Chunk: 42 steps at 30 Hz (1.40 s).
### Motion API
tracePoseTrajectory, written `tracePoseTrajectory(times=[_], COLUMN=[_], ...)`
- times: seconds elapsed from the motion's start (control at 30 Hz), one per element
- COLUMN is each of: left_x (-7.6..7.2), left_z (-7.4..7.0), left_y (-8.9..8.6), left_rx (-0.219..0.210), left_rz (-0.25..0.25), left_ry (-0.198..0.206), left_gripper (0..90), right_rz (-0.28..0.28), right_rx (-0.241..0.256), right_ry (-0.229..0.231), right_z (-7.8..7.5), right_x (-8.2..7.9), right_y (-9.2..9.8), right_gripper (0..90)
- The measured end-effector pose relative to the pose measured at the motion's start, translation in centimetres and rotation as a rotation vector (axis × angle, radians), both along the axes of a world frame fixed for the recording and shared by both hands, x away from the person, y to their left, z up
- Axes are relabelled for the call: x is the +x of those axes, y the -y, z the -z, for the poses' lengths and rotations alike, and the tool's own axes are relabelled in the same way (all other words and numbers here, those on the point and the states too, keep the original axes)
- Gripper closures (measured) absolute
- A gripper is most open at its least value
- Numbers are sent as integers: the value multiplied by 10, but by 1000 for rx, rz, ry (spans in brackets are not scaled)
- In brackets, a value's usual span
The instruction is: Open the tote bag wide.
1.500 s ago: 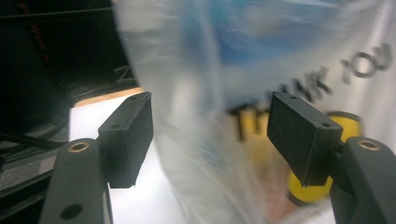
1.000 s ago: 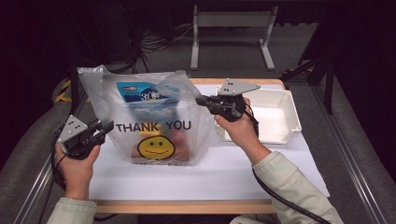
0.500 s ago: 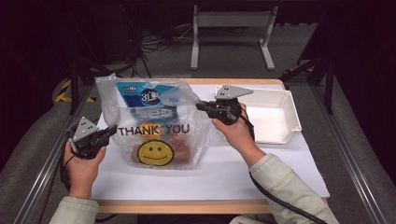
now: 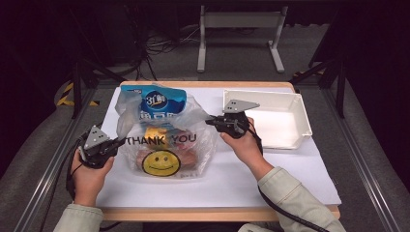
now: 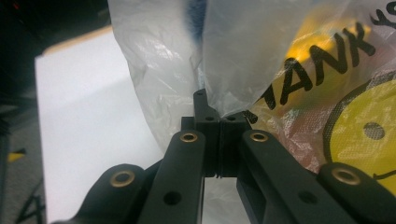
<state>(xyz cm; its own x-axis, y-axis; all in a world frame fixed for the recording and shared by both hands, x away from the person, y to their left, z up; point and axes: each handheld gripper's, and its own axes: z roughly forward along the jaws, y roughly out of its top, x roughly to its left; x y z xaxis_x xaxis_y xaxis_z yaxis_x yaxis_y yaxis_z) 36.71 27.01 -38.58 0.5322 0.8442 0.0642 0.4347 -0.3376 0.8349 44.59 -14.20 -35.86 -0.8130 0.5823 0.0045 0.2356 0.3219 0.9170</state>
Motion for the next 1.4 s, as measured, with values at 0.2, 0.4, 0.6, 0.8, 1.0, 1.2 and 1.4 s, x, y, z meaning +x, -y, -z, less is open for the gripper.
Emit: tracePoseTrajectory(times=[0.2,0.4,0.6,0.8,1.0,1.2,1.4], left_x=[3,5,4,3,1,-9,-28], left_z=[10,17,26,32,30,12,-14], left_y=[-2,-2,-2,-5,-5,-8,-7], left_rx=[45,55,55,29,24,-18,-63], left_rz=[15,28,42,55,58,46,41], left_ry=[-64,-106,-158,-200,-199,-102,37], left_gripper=[894,894,894,893,870,562,380], right_rz=[0,-9,-10,-14,-12,-32,-18], right_rx=[-12,-35,-50,-92,-114,-69,-8], right_ry=[-43,-79,-93,-128,-141,-123,-21], right_z=[18,36,45,56,59,49,21], right_x=[-2,-3,-6,-10,-14,-23,-39], right_y=[3,-2,0,2,4,11,24], right_gripper=[876,875,878,891,891,756,481])
